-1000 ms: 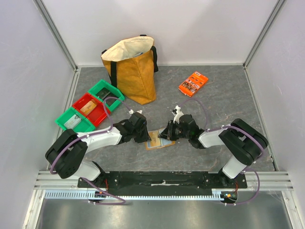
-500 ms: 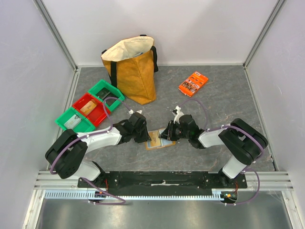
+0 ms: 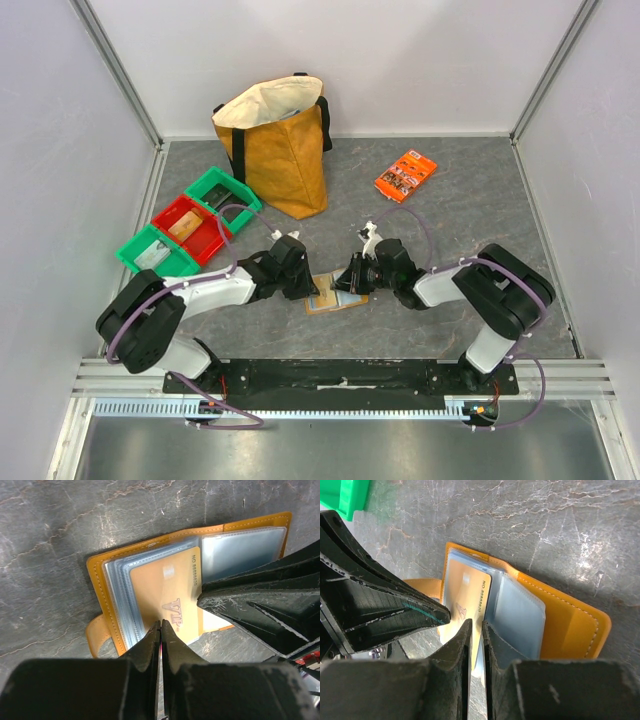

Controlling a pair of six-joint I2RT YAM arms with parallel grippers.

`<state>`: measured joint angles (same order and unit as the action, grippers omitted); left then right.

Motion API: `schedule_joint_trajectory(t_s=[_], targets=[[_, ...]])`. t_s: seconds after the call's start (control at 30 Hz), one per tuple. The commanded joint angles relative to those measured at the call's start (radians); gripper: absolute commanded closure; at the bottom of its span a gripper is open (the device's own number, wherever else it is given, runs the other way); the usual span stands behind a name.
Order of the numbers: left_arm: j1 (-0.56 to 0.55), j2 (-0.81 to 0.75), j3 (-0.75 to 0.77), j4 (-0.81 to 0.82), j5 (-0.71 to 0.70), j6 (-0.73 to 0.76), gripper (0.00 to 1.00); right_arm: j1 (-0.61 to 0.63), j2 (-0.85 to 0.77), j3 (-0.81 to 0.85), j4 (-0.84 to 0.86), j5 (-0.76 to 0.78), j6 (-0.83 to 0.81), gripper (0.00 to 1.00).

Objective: Take the credit cards out of the card holder
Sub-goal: Remove the credit card from the card holder.

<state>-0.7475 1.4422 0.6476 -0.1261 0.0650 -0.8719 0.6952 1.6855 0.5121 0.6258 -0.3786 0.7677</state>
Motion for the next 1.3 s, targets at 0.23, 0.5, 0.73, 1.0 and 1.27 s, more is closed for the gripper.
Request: schedule_joint_trajectory(t_s=[0.23,0.5,0.73,1.0,1.27], targets=[[0.002,-0.014,-0.04,0.013,-0.002,-0.019,0.9,0.001,0.048,0.025,0.083,-0.052,0.021,0.96],[0.008,-0.083,-0.039,-0.066,-0.093,-0.009,0.73,0.001,0.039,0.016,0.081,-0.046,0.019,1.0],[0.013,-0.068,-0.025,-0.078,-0.094,0.008,0.71,0.0,0.019,0.013,0.075,-0.034,0.019,1.0],[0.013,-0.019,-0.008,-0.083,-0.079,0.022,0.82,-0.003,0.016,0.008,0.077,-0.037,0.019,1.0],[0.013,0.021,-0.008,-0.095,-0.073,0.027,0.92,-0.005,0.019,0.012,0.094,-0.068,0.025,0.9]])
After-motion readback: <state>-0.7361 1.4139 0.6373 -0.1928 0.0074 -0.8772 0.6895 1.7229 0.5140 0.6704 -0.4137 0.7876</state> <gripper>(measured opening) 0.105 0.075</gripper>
